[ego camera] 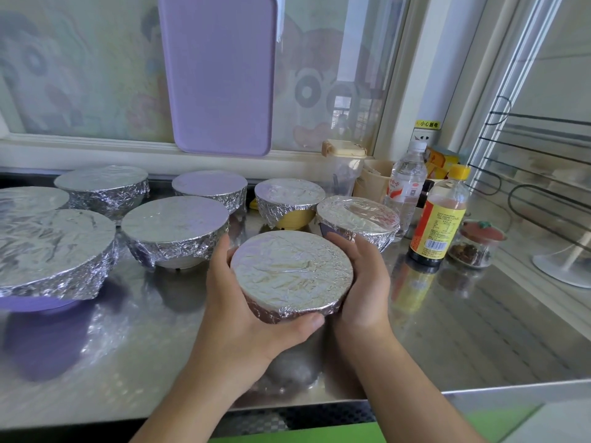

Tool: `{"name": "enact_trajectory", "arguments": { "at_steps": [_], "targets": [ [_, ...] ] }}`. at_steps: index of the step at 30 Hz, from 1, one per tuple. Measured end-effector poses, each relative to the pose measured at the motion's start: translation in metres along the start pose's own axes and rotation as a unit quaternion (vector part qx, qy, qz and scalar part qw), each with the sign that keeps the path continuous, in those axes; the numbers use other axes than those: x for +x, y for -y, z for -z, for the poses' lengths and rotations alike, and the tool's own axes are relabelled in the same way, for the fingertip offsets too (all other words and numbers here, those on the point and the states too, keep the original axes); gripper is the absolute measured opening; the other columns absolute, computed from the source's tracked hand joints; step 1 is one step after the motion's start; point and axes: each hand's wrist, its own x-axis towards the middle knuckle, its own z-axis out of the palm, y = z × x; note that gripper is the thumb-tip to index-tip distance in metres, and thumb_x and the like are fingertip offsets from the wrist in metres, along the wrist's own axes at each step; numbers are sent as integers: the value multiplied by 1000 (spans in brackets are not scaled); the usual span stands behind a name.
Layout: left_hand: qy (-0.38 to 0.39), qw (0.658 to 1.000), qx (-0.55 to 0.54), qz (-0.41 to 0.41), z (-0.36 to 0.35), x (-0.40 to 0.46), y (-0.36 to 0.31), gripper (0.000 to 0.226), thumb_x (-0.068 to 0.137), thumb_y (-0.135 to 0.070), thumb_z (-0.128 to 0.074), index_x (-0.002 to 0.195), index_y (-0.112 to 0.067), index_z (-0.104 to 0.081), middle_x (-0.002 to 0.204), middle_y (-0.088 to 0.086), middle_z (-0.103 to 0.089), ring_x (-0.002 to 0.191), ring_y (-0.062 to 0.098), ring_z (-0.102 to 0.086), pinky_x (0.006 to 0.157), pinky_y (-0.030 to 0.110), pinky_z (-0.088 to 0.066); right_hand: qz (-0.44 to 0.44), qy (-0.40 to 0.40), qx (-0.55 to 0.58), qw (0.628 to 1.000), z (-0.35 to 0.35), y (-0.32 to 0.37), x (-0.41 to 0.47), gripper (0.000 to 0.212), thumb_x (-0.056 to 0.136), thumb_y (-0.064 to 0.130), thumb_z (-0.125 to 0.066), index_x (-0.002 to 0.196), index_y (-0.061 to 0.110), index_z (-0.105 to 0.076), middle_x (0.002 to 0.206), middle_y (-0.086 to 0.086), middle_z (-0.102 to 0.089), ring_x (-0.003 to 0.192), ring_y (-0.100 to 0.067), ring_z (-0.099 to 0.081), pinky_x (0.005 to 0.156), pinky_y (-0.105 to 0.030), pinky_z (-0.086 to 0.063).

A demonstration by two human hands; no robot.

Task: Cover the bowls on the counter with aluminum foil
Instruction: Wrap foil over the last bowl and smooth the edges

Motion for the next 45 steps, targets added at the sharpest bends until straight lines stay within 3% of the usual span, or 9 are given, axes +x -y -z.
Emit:
{"name": "enact_trajectory", "arguments": {
  "at_steps": [4,13,18,20,23,28,33,38,45],
  "targets": [
    [-38,999,32,-5,-12,-3,-4,155,33,-66,-97,158,-47,-9,160,-17,-33,148,2,-35,122,40,-36,0,-14,-3,1000,-4,-2,-5,44,108,39,-43,110,7,-73,108,-19,-76,98,-32,-74,90,-43,-53],
    [-57,997,50,-13,-14,-4,-5,148,37,-62,-99,159,-35,-19,151,-19,-44,143,2,-43,117,39,-42,8,-18,36,999,-6,-6,-5,35,105,34,-48,113,6,-67,107,-21,-65,99,-35,-64,90,-43,-44],
    [-61,997,47,-27,-17,-4,-3,132,40,-50,-104,147,-44,-28,138,-36,-46,135,-9,-46,104,8,-38,28,-11,43,999,-10,-7,-6,34,87,35,-59,110,9,-64,104,-20,-58,96,-33,-58,79,-40,-44],
    [-48,998,33,-14,-14,-2,-3,143,38,-52,-105,155,-37,-24,142,-32,-46,138,-6,-45,108,16,-39,33,-12,30,999,-10,-7,-6,36,85,34,-60,110,8,-63,103,-19,-57,96,-33,-58,78,-39,-45],
    [-13,1000,2,-3,-3,1,-2,143,36,-49,-106,151,-44,-19,135,-47,-44,133,-16,-44,104,7,-38,35,-24,-3,999,-1,-4,-1,59,87,45,-65,113,-8,-67,107,-31,-67,103,-42,-66,93,-48,-47],
    [37,998,-17,40,10,8,3,153,31,-60,-104,155,-44,-14,129,-51,-43,126,-22,-45,97,1,-37,-7,2,-21,1000,9,5,7,52,107,42,-47,107,2,-80,118,-29,-74,117,-44,-69,109,-57,-47],
    [65,997,-25,40,14,11,3,141,34,-54,-105,147,-47,-21,125,-51,-50,124,-22,-48,92,-3,-37,10,17,-36,999,2,1,4,67,75,46,-71,118,-5,-66,112,-28,-67,106,-43,-66,98,-51,-47],
    [84,994,-42,52,21,10,2,162,26,-66,-101,160,-46,-11,148,-36,-42,137,-13,-44,118,24,-35,-16,19,-44,999,12,6,14,53,105,42,-51,120,-4,-73,120,-29,-73,118,-47,-68,111,-57,-46],
    [85,993,-58,50,15,10,4,163,29,-61,-104,161,-44,-11,142,-38,-49,136,-11,-47,118,30,-37,-12,37,-2,999,9,2,10,73,76,41,-73,131,-6,-65,137,-35,-60,128,-52,-59,118,-65,-35]
  ]
}}
